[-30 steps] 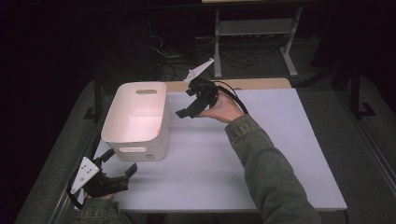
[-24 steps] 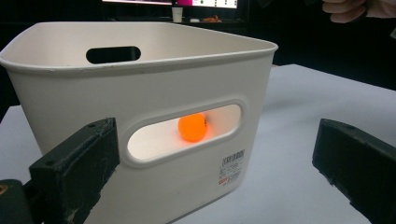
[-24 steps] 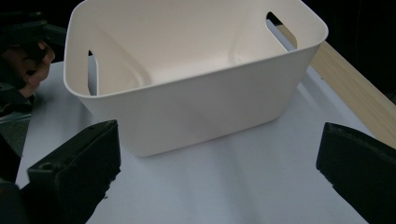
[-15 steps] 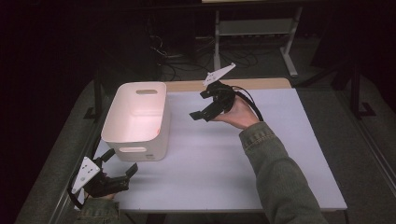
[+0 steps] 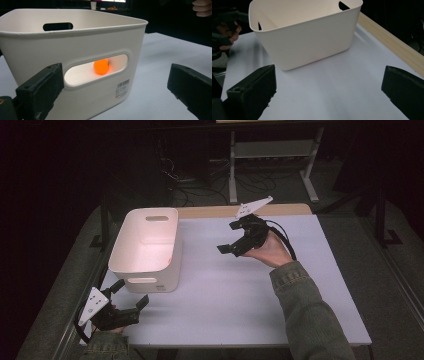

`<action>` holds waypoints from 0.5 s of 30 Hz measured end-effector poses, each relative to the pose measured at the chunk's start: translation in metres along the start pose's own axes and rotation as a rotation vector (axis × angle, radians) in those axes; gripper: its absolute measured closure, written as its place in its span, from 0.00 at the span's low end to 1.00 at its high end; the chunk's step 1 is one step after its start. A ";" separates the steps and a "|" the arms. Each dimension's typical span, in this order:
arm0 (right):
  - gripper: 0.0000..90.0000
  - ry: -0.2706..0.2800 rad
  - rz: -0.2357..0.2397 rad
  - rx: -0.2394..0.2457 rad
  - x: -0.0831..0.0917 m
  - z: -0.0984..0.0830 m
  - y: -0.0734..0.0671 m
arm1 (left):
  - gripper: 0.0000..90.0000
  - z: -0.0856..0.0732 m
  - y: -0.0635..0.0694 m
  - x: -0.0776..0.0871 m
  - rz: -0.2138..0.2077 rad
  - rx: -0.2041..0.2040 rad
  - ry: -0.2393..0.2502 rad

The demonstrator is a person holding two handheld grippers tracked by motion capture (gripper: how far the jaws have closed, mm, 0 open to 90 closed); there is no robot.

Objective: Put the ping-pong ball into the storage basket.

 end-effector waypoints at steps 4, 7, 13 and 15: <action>0.00 0.023 -0.018 -0.014 0.008 -0.009 0.000 | 0.00 0.000 0.000 0.000 0.003 -0.002 0.002; 0.00 0.031 -0.028 -0.023 0.012 -0.015 0.002 | 0.00 0.001 0.000 0.000 0.002 -0.001 0.005; 0.00 0.064 -0.055 -0.043 0.018 -0.027 0.003 | 0.00 0.001 0.000 0.000 0.000 0.000 0.005; 0.00 0.096 -0.049 -0.057 0.023 -0.030 0.001 | 0.00 0.001 0.000 0.000 -0.003 0.000 0.008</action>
Point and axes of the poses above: each handheld gripper's, and its own axes: x roughly backward along the jaws, z roughly out of its top, y roughly to its right, the point moved 9 cm from there along -x, roughly forward along the jaws, and after that the axes turned 9 degrees about -y, right-handed, at the moved point
